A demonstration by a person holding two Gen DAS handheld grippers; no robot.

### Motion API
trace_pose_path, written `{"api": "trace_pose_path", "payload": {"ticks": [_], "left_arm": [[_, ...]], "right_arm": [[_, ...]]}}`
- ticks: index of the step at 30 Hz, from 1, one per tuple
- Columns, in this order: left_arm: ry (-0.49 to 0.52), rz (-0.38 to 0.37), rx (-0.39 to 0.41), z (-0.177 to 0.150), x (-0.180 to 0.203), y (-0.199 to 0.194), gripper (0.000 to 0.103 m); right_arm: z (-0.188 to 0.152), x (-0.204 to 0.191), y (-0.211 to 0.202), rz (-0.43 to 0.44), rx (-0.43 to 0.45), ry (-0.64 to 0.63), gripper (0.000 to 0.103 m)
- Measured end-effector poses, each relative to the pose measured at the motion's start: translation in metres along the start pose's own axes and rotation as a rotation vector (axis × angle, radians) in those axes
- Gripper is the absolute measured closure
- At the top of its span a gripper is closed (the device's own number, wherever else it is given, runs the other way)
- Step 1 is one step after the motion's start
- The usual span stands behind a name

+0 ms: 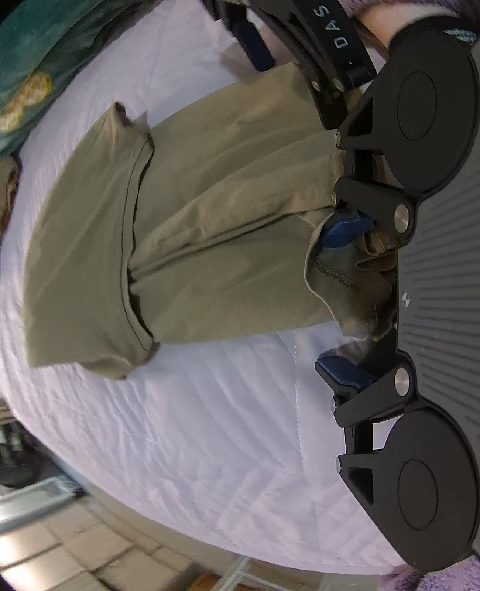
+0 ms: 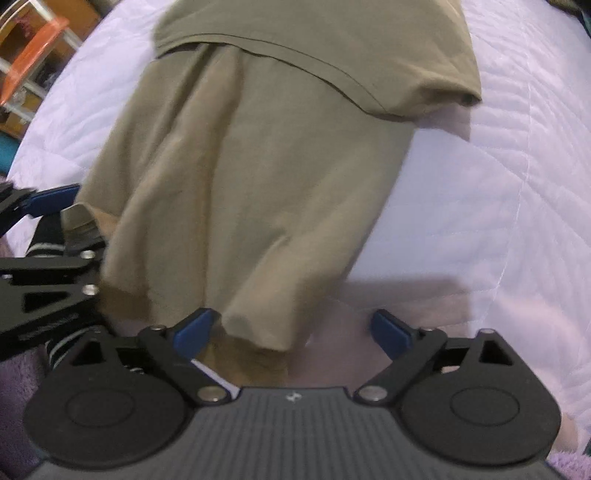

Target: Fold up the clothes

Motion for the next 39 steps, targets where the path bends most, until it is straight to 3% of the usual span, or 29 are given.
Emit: {"api": "trace_pose_path", "payload": {"ticks": [1,2,4,9,16,23,33,36,39], "left_arm": [[0.004,-0.005,0.013,-0.001,0.001,0.000,0.047],[0.007,-0.010,0.026,-0.002,0.002,-0.001,0.051],[0.010,-0.029,0.041,-0.002,0.005,-0.001,0.058],[-0.037,-0.111,0.073,-0.001,0.009,-0.003,0.086],[-0.179,-0.211,0.125,0.012,-0.003,-0.018,0.086],[-0.254,-0.299,0.238,0.067,-0.016,-0.046,0.086],[-0.339,-0.322,0.440,0.174,-0.023,-0.078,0.086],[-0.363,-0.322,0.429,0.192,-0.024,-0.081,0.086],[-0.344,-0.273,0.376,0.185,-0.026,-0.080,0.085]], "right_arm": [[0.000,-0.004,-0.002,0.005,0.016,-0.017,0.032],[-0.001,-0.008,-0.005,0.011,0.031,-0.033,0.051],[-0.003,-0.017,-0.008,0.047,0.060,-0.040,0.074],[0.003,-0.015,-0.016,0.109,0.105,0.051,0.088],[0.013,-0.001,-0.042,0.279,0.219,0.242,0.089],[0.049,0.027,-0.079,0.429,0.355,0.392,0.089],[0.135,0.073,-0.121,0.423,0.643,0.475,0.089],[0.149,0.087,-0.124,0.409,0.651,0.477,0.089],[0.154,0.100,-0.124,0.408,0.657,0.483,0.089]]}}
Point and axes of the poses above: each gripper's, at about its wrist camera, not at the fingertips, and y roughly the way its jaws point, x to its right, z to its top, the point moved 9 cm from there along y, roughly the way its jaws point, and after that the axes turned 7 degrees about -y, right-handed, at the moved point
